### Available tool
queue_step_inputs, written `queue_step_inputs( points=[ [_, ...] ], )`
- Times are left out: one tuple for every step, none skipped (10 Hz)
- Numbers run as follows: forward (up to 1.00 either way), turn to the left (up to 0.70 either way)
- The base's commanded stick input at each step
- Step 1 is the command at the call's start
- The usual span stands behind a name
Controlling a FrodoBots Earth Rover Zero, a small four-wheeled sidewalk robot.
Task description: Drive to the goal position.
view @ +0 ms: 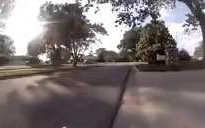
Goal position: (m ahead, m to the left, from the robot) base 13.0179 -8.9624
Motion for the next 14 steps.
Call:
queue_step_inputs(
  points=[
    [0.85, 0.0],
    [0.85, 0.0],
    [0.85, 0.0],
    [0.85, 0.0],
    [0.85, 0.0],
    [0.85, 0.0],
    [0.85, 0.0],
    [0.85, 0.0],
    [0.85, 0.0],
    [0.85, 0.0],
    [0.85, 0.0],
    [0.85, 0.0],
    [0.85, 0.0],
    [0.85, 0.0]
  ],
)
